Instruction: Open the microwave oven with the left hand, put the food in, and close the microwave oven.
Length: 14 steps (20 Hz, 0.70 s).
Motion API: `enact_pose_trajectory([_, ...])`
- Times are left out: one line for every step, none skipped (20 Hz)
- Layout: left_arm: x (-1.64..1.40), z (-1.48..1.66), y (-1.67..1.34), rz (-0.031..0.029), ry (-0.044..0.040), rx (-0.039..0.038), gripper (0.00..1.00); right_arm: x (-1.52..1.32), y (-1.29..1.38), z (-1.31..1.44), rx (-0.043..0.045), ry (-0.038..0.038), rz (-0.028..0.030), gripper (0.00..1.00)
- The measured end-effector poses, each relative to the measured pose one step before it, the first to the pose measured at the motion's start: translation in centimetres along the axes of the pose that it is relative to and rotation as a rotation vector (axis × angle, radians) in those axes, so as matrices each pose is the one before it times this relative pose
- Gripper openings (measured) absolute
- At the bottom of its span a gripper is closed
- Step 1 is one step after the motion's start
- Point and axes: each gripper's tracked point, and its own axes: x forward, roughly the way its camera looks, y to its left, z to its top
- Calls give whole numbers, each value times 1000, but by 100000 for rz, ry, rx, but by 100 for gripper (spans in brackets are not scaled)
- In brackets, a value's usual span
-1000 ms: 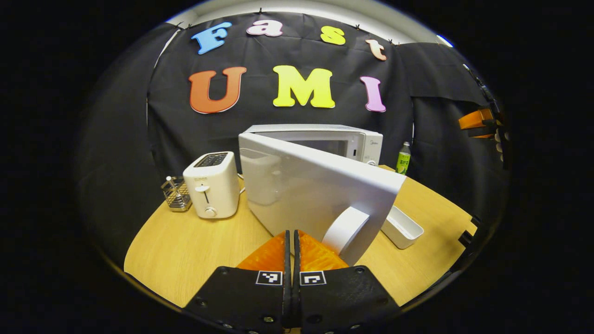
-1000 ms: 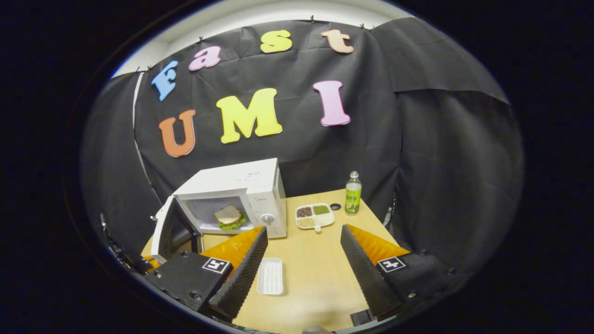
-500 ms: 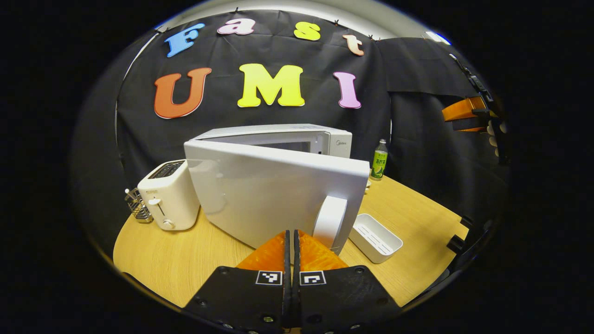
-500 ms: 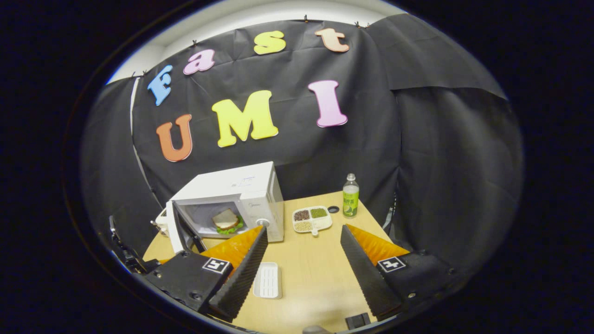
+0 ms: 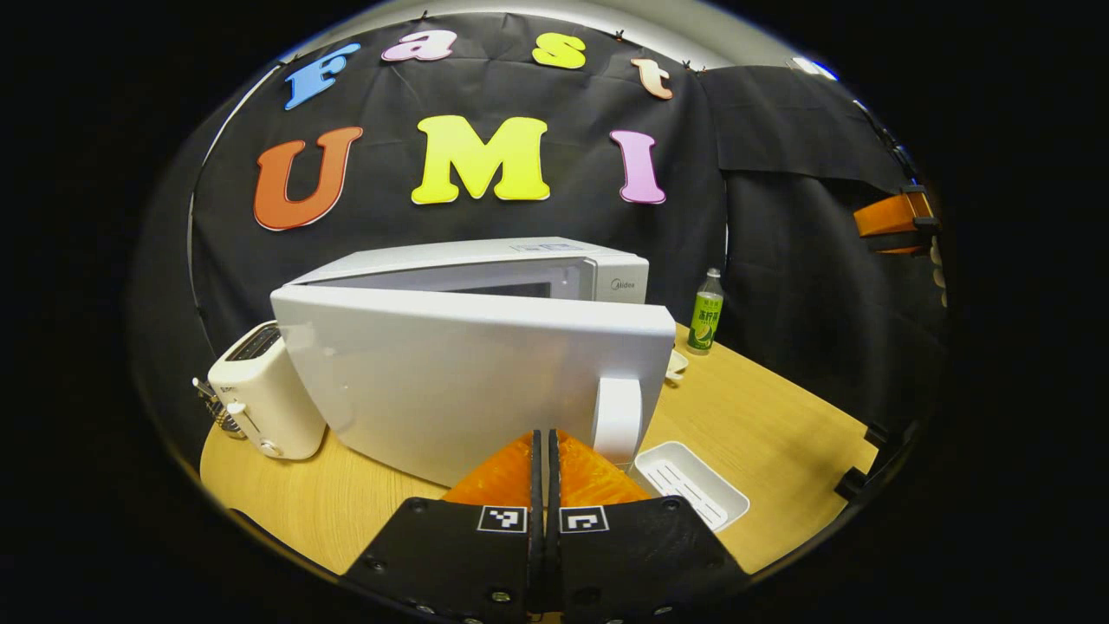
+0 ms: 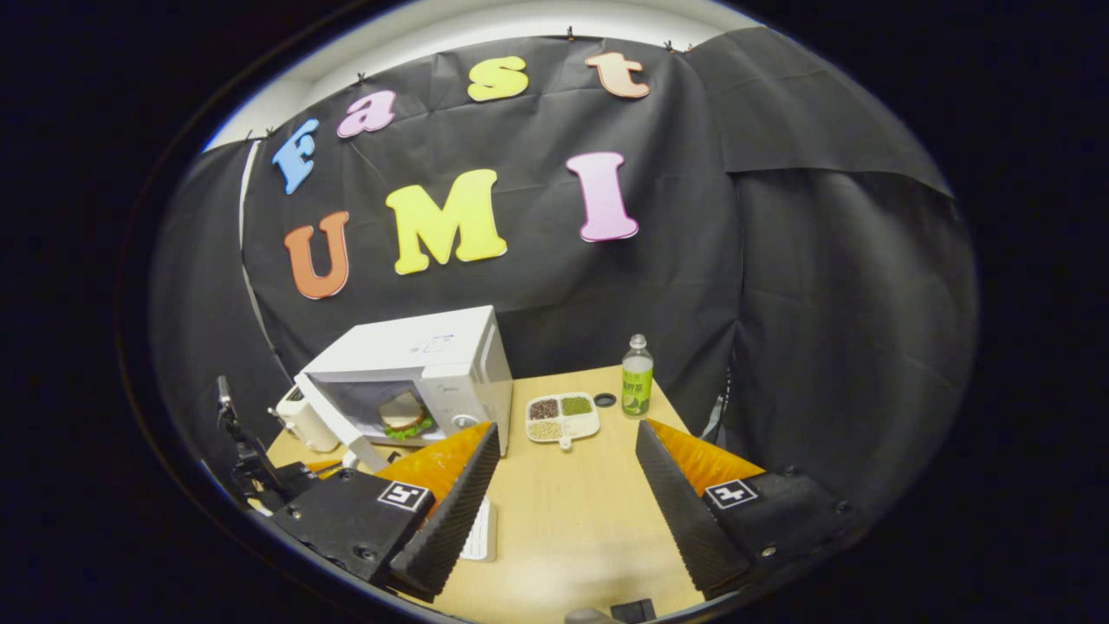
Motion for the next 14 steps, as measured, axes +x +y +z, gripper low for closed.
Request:
enact_pose_trajectory([694, 354, -107, 283, -367, 4, 0, 320, -554, 87, -440, -500, -796, 100])
enact_pose_trajectory([803, 472, -138, 149, -574, 320, 0, 292, -280, -10, 29, 534, 59, 100])
enact_pose_trajectory([802, 322, -172, 129, -47, 302, 0, 244, -206, -181, 698, 231, 78, 100])
enact_pose_trajectory([584, 286, -166, 200, 13, 494, 0, 211, -91, 53, 742, 175, 349, 91])
enact_pose_trajectory([668, 282, -101, 320, -170, 668, 0, 131, 22, -54, 145, 258, 625, 100])
enact_pose_trajectory([703, 317, 4, 501, 89, 754, 0, 122, -73, 8, -567, 193, 410, 100])
enact_pose_trajectory([635, 292, 18, 561, -189, 634, 0, 14, -73, 3, -1285, -167, 556, 100])
enact_pose_trajectory([573, 343, -27, 480, -378, 220, 0, 149, -202, 212, -1920, -403, 289, 100])
enact_pose_trajectory([597, 220, -60, 318, -196, -111, 0, 183, -331, 72, -2148, -280, -72, 92])
enact_pose_trajectory([529, 62, 15, 380, 184, -182, 0, 227, -269, 96, -1403, -189, 105, 91])
enact_pose_trajectory([524, 195, -72, 468, -142, -409, 0, 205, -55, 73, -720, 205, 469, 91])
enact_pose_trajectory([489, 45, -12, 527, 302, -233, 0, 237, -170, 87, 10, 356, 437, 91])
enact_pose_trajectory([373, -32, 36, 453, 13, 106, 0, 324, -120, 0, 91, 48, 554, 100])
enact_pose_trajectory([401, 10, -9, 386, 97, 141, 0, 369, -158, -12, -115, 314, 418, 100])
